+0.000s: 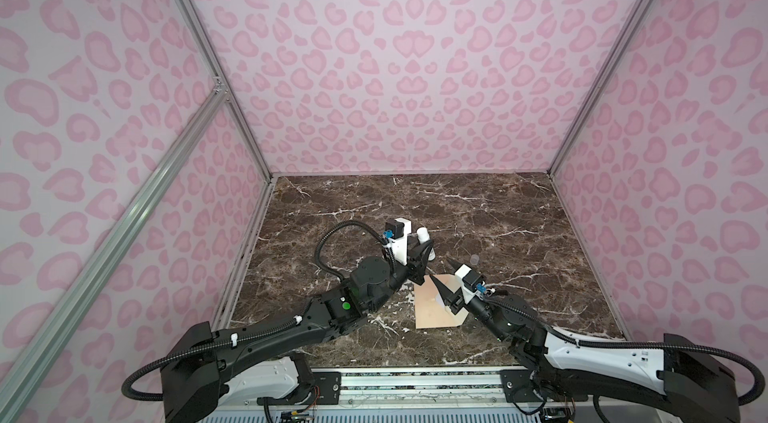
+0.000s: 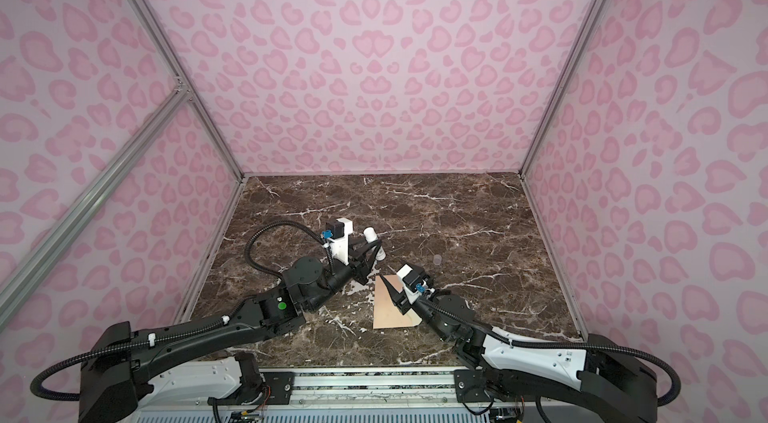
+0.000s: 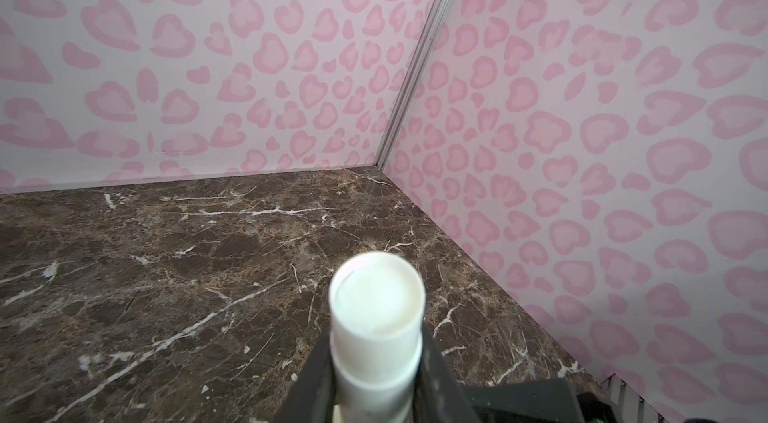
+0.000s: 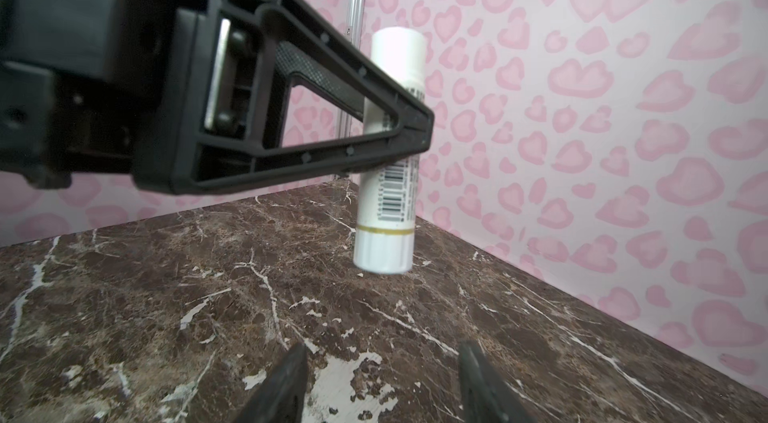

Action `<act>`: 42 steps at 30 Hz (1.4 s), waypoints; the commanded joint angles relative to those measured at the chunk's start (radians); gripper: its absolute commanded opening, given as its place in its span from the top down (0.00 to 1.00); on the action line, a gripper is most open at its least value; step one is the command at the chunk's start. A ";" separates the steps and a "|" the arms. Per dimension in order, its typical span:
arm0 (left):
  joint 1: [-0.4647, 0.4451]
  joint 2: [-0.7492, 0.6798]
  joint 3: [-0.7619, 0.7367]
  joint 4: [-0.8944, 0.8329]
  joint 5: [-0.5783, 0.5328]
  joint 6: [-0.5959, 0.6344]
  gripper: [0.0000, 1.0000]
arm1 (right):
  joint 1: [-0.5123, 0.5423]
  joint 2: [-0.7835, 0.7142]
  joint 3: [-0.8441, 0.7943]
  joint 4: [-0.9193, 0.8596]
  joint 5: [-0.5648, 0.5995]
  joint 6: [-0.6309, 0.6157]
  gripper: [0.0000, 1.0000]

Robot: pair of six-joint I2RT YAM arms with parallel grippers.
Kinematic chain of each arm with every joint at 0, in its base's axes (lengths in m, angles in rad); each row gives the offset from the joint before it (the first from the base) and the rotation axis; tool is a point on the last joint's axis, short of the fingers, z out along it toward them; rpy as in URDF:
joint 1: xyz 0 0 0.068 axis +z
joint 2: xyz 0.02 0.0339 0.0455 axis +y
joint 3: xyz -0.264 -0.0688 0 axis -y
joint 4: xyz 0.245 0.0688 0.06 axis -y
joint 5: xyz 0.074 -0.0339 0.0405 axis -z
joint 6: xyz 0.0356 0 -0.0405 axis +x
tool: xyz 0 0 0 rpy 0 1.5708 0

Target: Place the letter into the envelope and seal it

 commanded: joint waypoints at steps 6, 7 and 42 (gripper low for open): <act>-0.011 0.026 0.024 0.038 -0.036 -0.030 0.89 | 0.003 0.141 0.062 0.206 0.049 -0.012 0.45; -0.013 0.024 0.024 0.037 -0.036 -0.029 0.89 | 0.003 0.154 0.069 0.206 0.059 -0.014 0.46; 0.059 -0.008 -0.014 -0.001 0.424 -0.022 0.90 | -0.018 -0.043 0.172 -0.213 -0.228 0.203 0.91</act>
